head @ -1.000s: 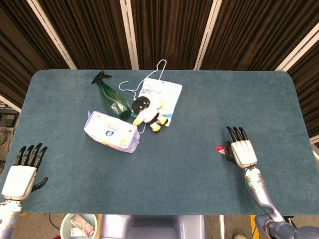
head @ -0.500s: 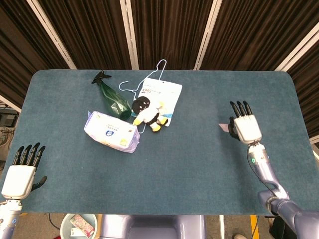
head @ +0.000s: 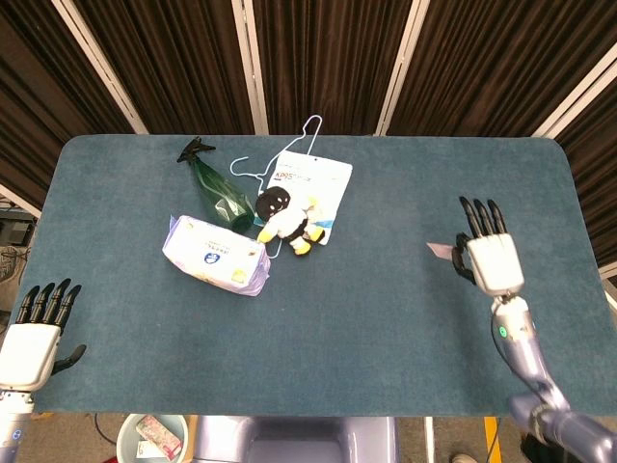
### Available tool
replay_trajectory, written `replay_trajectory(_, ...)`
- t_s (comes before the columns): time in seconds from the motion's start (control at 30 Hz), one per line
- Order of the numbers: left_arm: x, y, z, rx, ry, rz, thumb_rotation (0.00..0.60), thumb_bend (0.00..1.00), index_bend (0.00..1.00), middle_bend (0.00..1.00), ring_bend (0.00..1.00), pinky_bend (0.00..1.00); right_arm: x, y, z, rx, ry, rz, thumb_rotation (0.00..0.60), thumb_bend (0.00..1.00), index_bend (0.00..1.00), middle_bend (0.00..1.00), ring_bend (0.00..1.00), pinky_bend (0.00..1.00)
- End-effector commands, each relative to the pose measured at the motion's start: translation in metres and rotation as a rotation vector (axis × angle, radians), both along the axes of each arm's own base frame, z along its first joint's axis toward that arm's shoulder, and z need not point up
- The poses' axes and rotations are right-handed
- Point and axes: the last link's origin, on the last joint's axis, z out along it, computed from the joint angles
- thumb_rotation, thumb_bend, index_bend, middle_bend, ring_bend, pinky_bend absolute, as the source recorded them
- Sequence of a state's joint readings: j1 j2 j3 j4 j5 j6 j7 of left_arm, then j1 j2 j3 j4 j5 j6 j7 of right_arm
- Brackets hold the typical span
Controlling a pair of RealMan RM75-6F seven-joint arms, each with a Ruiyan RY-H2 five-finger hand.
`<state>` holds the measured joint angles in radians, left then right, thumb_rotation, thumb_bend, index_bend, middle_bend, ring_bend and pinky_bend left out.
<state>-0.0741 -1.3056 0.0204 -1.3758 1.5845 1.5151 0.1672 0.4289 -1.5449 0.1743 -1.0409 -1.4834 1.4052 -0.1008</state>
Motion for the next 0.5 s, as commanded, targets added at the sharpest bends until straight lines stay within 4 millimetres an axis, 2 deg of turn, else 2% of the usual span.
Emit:
replay_trajectory(0.03,0.003,-0.002,0.003,-0.008,-0.013,-0.026,0.6,0.19,0.0,0.0,0.0,0.0,-0.008,0.107,0.031,-0.104,-0.066,-0.144,0.6,0.61,0.56,0.0,0.0,0.0)
replay_trajectory(0.13,0.003,-0.003,0.002,-0.026,-0.016,-0.019,0.6,0.19,0.0,0.0,0.0,0.0,-0.011,0.149,0.038,-0.107,-0.089,-0.198,0.6,0.6,0.56,0.0,0.0,0.0)
replay_trajectory(0.23,0.005,-0.005,0.001,-0.038,-0.011,-0.028,0.6,0.19,0.0,0.0,0.0,0.0,-0.017,0.172,0.043,-0.118,-0.109,-0.234,0.6,0.59,0.55,0.0,0.0,0.0)
replay_trajectory(0.5,0.009,-0.01,-0.001,-0.037,-0.001,-0.045,0.6,0.19,0.0,0.0,0.0,0.0,-0.023,0.174,0.049,-0.084,-0.087,-0.254,0.6,0.58,0.54,0.0,0.0,0.0)
